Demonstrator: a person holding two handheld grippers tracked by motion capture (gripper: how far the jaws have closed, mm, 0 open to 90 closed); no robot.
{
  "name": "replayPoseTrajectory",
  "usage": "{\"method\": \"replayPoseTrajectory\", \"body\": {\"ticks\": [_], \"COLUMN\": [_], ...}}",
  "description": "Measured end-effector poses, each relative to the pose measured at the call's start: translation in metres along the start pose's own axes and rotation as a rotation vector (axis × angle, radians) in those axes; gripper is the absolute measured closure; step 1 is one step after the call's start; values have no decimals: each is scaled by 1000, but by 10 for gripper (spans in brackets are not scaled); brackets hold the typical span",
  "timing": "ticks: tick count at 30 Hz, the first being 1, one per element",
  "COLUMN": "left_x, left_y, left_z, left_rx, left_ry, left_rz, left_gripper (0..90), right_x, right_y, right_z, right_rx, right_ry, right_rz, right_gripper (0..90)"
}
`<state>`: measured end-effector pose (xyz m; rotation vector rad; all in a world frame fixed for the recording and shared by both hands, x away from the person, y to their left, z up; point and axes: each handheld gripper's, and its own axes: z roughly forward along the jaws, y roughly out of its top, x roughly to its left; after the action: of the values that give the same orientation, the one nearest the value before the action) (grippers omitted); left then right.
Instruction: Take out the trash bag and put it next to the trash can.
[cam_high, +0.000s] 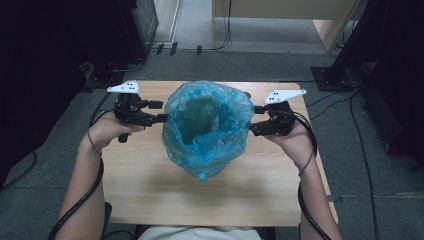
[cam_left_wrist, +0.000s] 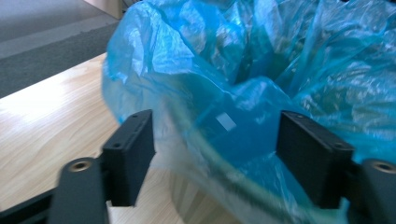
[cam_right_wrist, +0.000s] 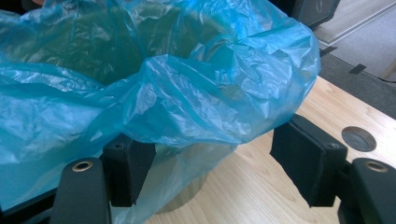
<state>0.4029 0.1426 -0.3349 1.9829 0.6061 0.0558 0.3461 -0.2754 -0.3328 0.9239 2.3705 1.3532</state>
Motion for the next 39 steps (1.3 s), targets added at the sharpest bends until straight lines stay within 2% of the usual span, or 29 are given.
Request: {"method": "replayPoseTrajectory", "body": {"ticks": [2, 6, 10, 13, 16, 21, 27, 33, 39], "left_x": [0, -1, -1, -1, -2, -5, -10, -25, -38], "left_y": [1, 3, 3, 2, 4, 8, 14, 22, 26], "left_z": [3, 9, 13, 15, 15, 13, 16, 24, 35], "left_rx": [14, 32, 41, 28, 29, -2, -22, -45, -36], "left_ry": [4, 3, 27, 30, 64, 54, 18, -31, -68], "left_rz": [22, 43, 76, 74, 89, 108, 87, 114, 132], "left_gripper": [188, 204, 390, 499, 592, 728, 873, 885, 885], "right_x": [0, 1, 1, 1, 1, 4, 8, 17, 22], "right_y": [3, 8, 11, 14, 15, 18, 22, 26, 27], "right_z": [3, 9, 14, 17, 20, 22, 26, 31, 38], "right_rx": [7, 15, 26, 25, 22, -1, -21, -38, -43], "right_ry": [6, 17, 26, 32, 35, 28, 37, 60, 74], "right_rz": [-3, -16, -25, -27, -29, -44, -55, -75, -81], "right_gripper": [301, 299, 299, 299, 299, 300, 302, 301, 299]}}
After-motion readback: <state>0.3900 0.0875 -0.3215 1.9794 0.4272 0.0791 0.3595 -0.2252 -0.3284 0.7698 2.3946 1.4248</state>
